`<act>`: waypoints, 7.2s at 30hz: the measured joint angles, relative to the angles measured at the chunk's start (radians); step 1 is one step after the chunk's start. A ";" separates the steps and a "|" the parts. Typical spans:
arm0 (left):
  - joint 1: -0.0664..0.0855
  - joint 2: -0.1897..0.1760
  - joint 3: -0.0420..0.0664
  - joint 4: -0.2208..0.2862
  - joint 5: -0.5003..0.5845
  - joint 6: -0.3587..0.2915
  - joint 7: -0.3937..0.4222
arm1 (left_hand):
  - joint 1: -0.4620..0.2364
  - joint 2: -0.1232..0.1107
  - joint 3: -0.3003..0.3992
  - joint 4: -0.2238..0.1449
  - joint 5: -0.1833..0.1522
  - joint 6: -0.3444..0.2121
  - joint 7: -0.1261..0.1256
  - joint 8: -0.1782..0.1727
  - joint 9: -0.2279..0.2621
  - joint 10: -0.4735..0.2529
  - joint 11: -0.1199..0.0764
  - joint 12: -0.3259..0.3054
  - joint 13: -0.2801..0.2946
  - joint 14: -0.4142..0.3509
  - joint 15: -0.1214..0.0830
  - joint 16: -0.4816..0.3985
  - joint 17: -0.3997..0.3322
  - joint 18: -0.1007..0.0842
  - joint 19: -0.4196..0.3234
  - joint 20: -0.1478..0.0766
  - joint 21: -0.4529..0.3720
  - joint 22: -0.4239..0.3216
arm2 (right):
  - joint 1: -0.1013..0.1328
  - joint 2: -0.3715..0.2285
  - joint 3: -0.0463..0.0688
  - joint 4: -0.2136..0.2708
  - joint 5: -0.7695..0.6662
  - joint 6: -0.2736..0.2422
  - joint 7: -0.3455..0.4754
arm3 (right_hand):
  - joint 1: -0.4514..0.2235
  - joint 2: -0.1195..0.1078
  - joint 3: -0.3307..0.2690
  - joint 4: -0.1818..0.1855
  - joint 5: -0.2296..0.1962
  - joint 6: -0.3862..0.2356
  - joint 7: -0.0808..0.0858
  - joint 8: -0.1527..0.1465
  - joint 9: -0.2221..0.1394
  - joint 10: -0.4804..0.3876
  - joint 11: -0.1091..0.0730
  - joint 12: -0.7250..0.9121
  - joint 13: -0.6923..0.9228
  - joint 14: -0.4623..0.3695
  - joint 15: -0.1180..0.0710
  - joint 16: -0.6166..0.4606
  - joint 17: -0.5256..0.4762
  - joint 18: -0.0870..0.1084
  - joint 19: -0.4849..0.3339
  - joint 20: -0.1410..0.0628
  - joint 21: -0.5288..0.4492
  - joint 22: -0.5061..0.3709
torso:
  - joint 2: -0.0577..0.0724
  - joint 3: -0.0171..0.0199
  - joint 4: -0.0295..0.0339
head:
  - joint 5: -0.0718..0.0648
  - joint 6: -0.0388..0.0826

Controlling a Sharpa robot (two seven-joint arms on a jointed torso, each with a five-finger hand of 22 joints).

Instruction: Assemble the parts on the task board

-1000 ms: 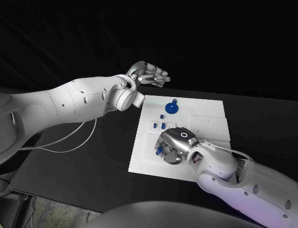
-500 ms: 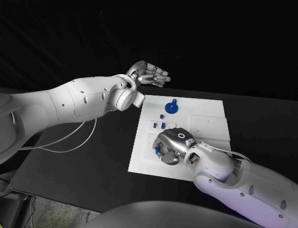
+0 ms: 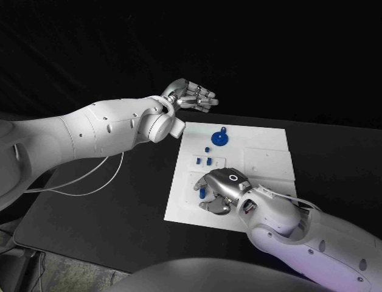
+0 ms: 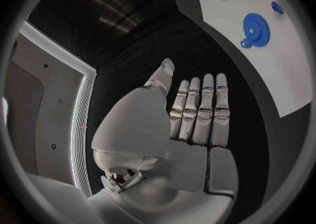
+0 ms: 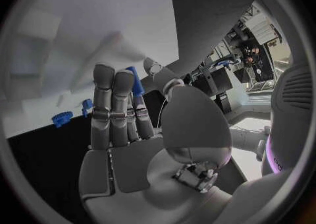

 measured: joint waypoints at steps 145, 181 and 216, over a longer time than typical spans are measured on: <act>-0.035 -0.017 -0.004 -0.028 0.034 0.037 0.027 | -0.054 0.004 -0.012 0.068 0.000 -0.009 0.005 0.000 0.000 0.005 -0.002 0.000 0.000 0.022 -0.004 0.000 0.000 0.000 0.013 -0.005 0.012 0.002 | 0.106 -0.270 0.098 0.072 0.757 0.234 -0.391 | -0.308 0.054 0.013 0.269 0.293 0.093 -0.049 -0.006 0.744 0.217 -0.149 0.812 1.134 0.057 -0.089 0.221 0.330 -0.071 -0.002 -0.084 0.446 0.092 | -0.039 -0.0018 -0.0287 | -0.117 0.014; -0.035 -0.020 -0.004 -0.027 0.035 0.037 0.017 | -0.058 0.000 -0.008 0.080 -0.004 -0.009 0.005 0.000 0.000 0.005 -0.002 0.000 0.000 0.022 -0.004 0.000 0.000 0.000 0.009 -0.002 0.012 0.002 | 0.113 -0.184 0.051 0.006 0.741 0.248 -0.392 | -0.311 0.059 0.019 0.246 0.298 0.098 -0.049 -0.002 0.735 0.220 -0.147 0.803 1.119 0.057 -0.089 0.221 0.328 -0.072 -0.002 -0.084 0.440 0.092 | -0.040 -0.0015 -0.0303 | -0.100 0.002; -0.035 -0.022 -0.005 -0.026 0.035 0.038 0.013 | -0.058 0.000 -0.008 0.080 -0.004 -0.016 0.005 0.000 0.000 -0.002 -0.002 0.000 0.000 0.014 -0.003 0.000 0.000 0.000 0.009 -0.002 0.012 0.002 | 0.106 -0.187 0.040 0.016 0.736 0.215 -0.391 | -0.271 0.072 -0.329 0.414 -0.156 0.110 -0.040 0.000 0.692 0.225 -0.145 0.788 1.106 0.057 -0.089 0.209 0.337 -0.071 -0.002 -0.084 0.436 0.092 | -0.039 -0.0003 -0.0310 | -0.099 0.001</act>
